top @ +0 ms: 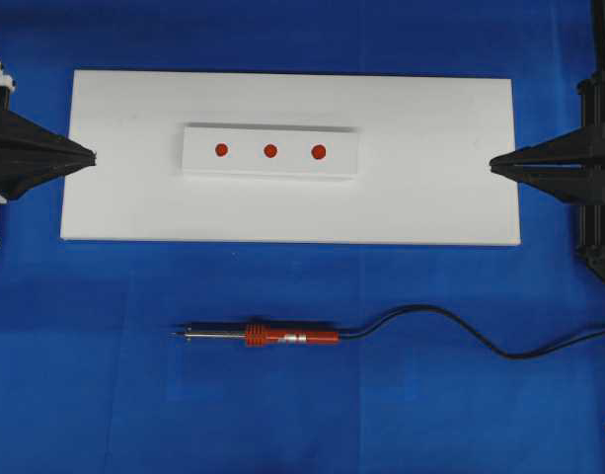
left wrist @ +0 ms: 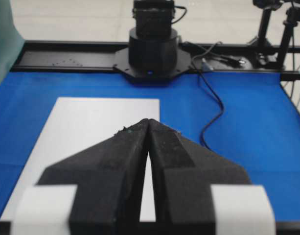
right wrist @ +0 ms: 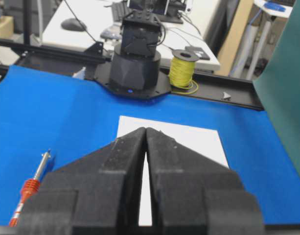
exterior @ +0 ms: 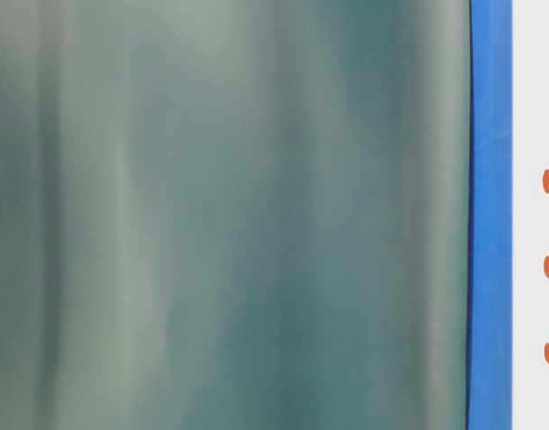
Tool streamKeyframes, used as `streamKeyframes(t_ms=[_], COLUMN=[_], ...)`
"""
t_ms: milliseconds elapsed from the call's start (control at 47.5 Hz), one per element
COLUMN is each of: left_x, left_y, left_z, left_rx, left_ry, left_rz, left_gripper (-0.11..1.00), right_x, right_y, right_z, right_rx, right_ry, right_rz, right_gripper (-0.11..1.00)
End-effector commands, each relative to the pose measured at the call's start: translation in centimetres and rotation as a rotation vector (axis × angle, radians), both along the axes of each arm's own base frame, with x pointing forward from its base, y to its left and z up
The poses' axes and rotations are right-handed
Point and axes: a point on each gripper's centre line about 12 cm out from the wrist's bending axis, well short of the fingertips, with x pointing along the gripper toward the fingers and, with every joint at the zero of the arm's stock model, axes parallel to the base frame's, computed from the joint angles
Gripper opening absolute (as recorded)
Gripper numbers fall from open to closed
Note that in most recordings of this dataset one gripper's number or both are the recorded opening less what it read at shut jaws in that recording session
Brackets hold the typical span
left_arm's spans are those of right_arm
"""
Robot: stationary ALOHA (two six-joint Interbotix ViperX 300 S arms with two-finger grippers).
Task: Touch the tip of the soldering iron to the mark.
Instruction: 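Move the right gripper down over the red-handled soldering iron handle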
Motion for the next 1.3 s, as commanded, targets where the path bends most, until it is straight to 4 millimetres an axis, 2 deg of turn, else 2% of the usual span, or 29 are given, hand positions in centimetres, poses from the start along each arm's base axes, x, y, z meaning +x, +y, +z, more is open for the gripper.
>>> streamKeyframes(t_ms=[0, 126, 400, 652, 736, 799, 1030, 1073, 1283], left_x=[0.2, 0.2, 0.1, 0.1, 0.1, 0.1, 0.1, 0.1, 0.1], left_y=[-0.1, -0.1, 0.0, 0.0, 0.0, 0.0, 0.0, 0.0, 0.0], left_z=[0.5, 0.5, 0.2, 0.2, 0.2, 0.2, 0.2, 0.2, 0.1], left_rx=[0.000, 0.001, 0.001, 0.001, 0.001, 0.001, 0.001, 0.001, 0.008], left_ry=[-0.011, -0.009, -0.005, -0.006, -0.008, -0.008, -0.015, -0.015, -0.012], left_rz=[-0.004, -0.003, -0.002, -0.002, -0.002, -0.002, -0.002, -0.002, -0.001], left_gripper=[0.00, 0.00, 0.00, 0.00, 0.00, 0.00, 0.00, 0.00, 0.00], right_x=[0.2, 0.5, 1.5, 4.1, 5.1, 6.0, 9.7, 10.4, 14.3], right_y=[0.0, 0.1, 2.0, 3.8, 4.3, 4.6, 6.4, 6.8, 7.8], right_z=[0.6, 0.8, 1.0, 0.2, -0.4, -0.8, -3.0, -3.3, -7.0], right_rx=[0.002, 0.008, 0.036, 0.065, 0.079, 0.092, 0.160, 0.178, 0.243], right_ry=[-0.012, 0.015, 0.037, 0.070, 0.102, 0.127, 0.203, 0.216, 0.315], right_rz=[0.001, 0.003, 0.096, 0.160, 0.170, 0.176, 0.199, 0.198, 0.157], right_gripper=[0.00, -0.06, -0.06, -0.02, 0.08, 0.20, 0.86, 0.89, 0.85])
